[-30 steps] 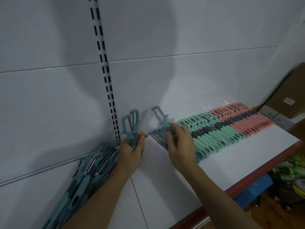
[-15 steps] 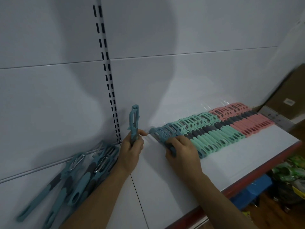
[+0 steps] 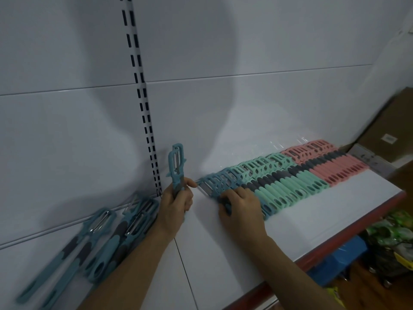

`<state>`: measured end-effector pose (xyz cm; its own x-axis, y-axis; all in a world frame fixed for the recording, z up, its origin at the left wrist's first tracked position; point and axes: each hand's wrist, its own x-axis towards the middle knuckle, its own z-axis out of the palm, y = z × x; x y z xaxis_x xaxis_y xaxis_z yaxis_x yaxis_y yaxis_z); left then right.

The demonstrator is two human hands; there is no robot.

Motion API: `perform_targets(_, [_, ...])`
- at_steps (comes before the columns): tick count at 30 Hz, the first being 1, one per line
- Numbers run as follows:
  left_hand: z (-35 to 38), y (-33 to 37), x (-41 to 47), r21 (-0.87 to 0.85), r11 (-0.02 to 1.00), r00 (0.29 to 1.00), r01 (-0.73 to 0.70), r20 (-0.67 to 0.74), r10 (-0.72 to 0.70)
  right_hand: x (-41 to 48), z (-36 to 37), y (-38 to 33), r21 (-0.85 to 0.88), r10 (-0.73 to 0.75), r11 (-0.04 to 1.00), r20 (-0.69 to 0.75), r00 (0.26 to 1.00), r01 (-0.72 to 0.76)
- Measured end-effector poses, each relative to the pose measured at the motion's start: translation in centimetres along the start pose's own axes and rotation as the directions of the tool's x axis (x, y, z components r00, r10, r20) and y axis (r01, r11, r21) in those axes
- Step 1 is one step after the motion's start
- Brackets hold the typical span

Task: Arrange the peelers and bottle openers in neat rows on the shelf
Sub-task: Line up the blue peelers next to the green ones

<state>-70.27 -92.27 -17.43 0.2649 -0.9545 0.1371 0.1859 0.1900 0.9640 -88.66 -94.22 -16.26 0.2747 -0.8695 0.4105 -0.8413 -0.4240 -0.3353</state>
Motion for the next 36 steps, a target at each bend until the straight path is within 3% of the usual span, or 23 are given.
perform_targets(7, [0.4, 0.8, -0.3, 0.000, 1.000, 1.000, -0.006, 0.014, 0.006, 0.5, 0.5, -0.6, -0.064, 0.031, 0.998, 0.017, 0.999, -0.030])
perform_targets(10, [0.4, 1.3, -0.6, -0.019, 1.000, 0.999, -0.009, 0.048, 0.009, 0.4, 0.2, -1.0, -0.062, 0.012, 0.998, -0.055, 0.998, -0.016])
perform_targets(13, [0.1, 1.6, -1.0, -0.016, 0.998, 0.977, -0.053, 0.204, 0.055, 0.4, -0.5, -1.9, 0.195, -0.078, 0.975, -0.130, 0.988, 0.103])
perform_targets(16, [-0.2, 1.6, -1.2, -0.038, 0.999, 0.931, 0.018, 0.364, -0.003, 1.3, -1.1, -3.7, 0.651, -0.136, 0.757, 0.076, 0.988, 0.054])
perform_targets(18, [-0.2, 1.5, -1.3, -0.036, 0.997, 0.937, 0.072, 0.344, -0.055, 1.7, -1.4, -4.6, 0.785, -0.150, 0.619, 0.144, 0.978, -0.020])
perform_targets(20, [-0.1, 1.5, -1.3, -0.006, 0.999, 0.950, 0.050, 0.308, -0.046, 1.7, -1.4, -5.0, 0.867, -0.033, 0.485, 0.147, 0.989, -0.113])
perform_targets(22, [0.3, 1.6, -1.2, 0.069, 0.997, 0.969, -0.028, 0.246, 0.011, 1.5, -1.6, -4.9, 0.906, 0.176, 0.387, 0.112, 0.978, -0.173])
perform_targets(24, [0.6, 1.8, -1.0, 0.083, 0.996, 0.993, -0.043, 0.110, 0.034, 1.4, -1.9, -4.3, 0.873, 0.289, 0.452, 0.048, 0.956, -0.181])
perform_targets(26, [0.6, 1.8, -0.9, 0.033, 0.999, 1.000, -0.018, -0.011, 0.018, 1.4, -1.9, -3.3, 0.705, 0.226, 0.694, -0.026, 0.974, -0.142])
perform_targets(28, [0.6, 1.5, -0.8, 0.012, 1.000, 0.998, 0.006, -0.062, -0.005, 1.3, -1.7, -2.4, 0.469, 0.166, 0.871, 0.003, 0.986, -0.148])
perform_targets(31, [0.4, 1.3, -0.8, -0.026, 0.999, 0.998, -0.019, -0.062, 0.017, 0.6, -1.5, -2.1, 0.351, 0.132, 0.926, 0.037, 0.991, -0.137])
perform_targets(33, [0.3, 1.4, -0.9, -0.055, 0.996, 0.996, -0.065, -0.063, 0.061, 0.2, -1.6, -2.4, 0.345, 0.108, 0.934, -0.029, 0.994, -0.092])
perform_targets(36, [0.1, 1.4, -0.7, -0.068, 0.993, 0.992, -0.100, -0.082, 0.094, 0.2, -1.6, -2.6, 0.191, -0.017, 0.981, -0.120, 0.993, 0.040])
